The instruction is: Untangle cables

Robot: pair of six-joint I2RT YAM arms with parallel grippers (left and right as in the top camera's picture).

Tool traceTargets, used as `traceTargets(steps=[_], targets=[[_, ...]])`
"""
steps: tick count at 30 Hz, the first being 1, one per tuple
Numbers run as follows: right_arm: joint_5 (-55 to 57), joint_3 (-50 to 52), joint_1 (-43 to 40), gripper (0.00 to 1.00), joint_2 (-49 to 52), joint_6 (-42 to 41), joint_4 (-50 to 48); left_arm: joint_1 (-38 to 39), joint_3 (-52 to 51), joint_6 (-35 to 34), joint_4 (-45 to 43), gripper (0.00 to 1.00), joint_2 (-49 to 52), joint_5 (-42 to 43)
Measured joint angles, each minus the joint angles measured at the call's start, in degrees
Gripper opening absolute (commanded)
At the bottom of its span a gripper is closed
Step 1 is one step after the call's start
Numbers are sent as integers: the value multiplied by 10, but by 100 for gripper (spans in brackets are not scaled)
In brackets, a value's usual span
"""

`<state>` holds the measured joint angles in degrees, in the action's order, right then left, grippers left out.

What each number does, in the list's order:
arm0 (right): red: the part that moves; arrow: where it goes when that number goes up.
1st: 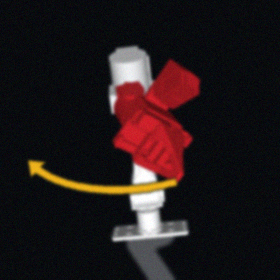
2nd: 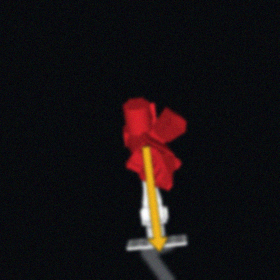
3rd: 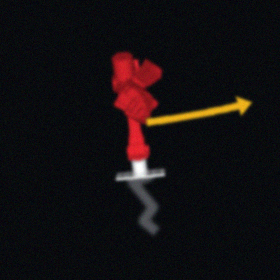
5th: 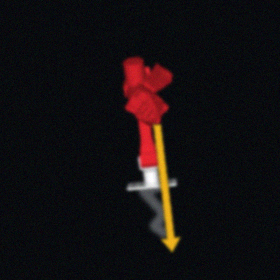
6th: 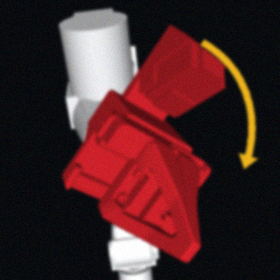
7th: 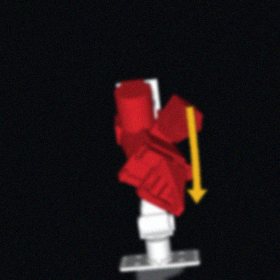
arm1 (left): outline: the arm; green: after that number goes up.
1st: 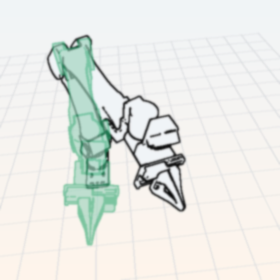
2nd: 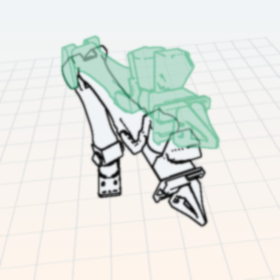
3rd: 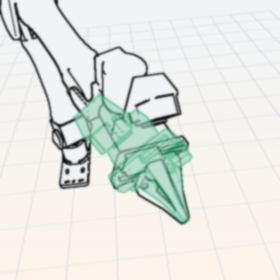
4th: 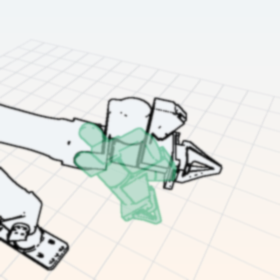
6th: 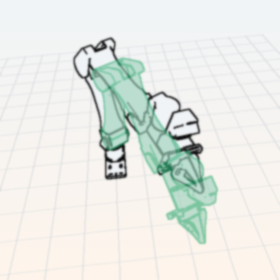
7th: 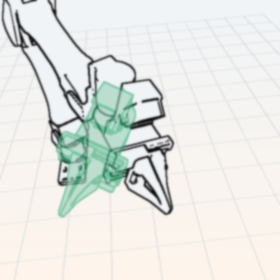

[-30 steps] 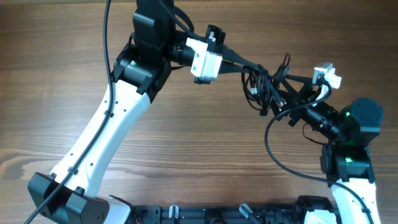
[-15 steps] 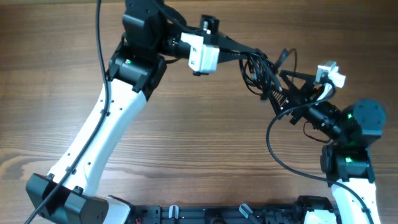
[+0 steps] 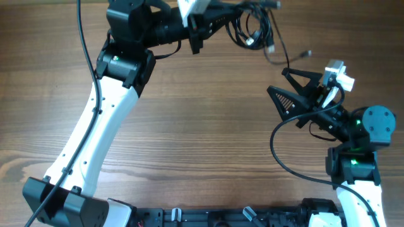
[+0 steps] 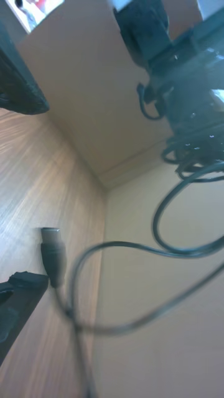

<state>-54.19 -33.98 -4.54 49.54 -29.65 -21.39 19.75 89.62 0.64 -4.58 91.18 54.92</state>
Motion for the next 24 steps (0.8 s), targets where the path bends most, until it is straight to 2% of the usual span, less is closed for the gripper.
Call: traceTargets(steps=[2, 5, 7, 9, 12, 14, 19, 22, 24], targets=[[17, -14, 0, 84, 0, 5, 21, 0, 0, -51, 15, 4, 0, -41], [51, -63, 0, 84, 0, 33, 117, 0, 0, -113, 55, 4, 0, -111], [83, -110, 0, 85, 0, 77, 202, 0, 0, -154, 76, 4, 0, -158], [106, -141, 0, 84, 0, 121, 246, 0, 0, -179, 80, 4, 0, -179], [124, -163, 0, 84, 0, 200, 249, 0, 0, -225, 84, 4, 0, -196], [131, -163, 0, 81, 1, 267, 250, 0, 0, -269, 85, 4, 0, -200], [134, -163, 0, 79, 8, 387, 250, 3, 0, -355, 85, 4, 0, -183], [111, -163, 0, 71, 20, 432, 231, 23, 0, -374, 89, 4, 0, -173], [92, -163, 0, 70, 25, 447, 220, 44, 0, -380, 89, 4, 0, -169]])
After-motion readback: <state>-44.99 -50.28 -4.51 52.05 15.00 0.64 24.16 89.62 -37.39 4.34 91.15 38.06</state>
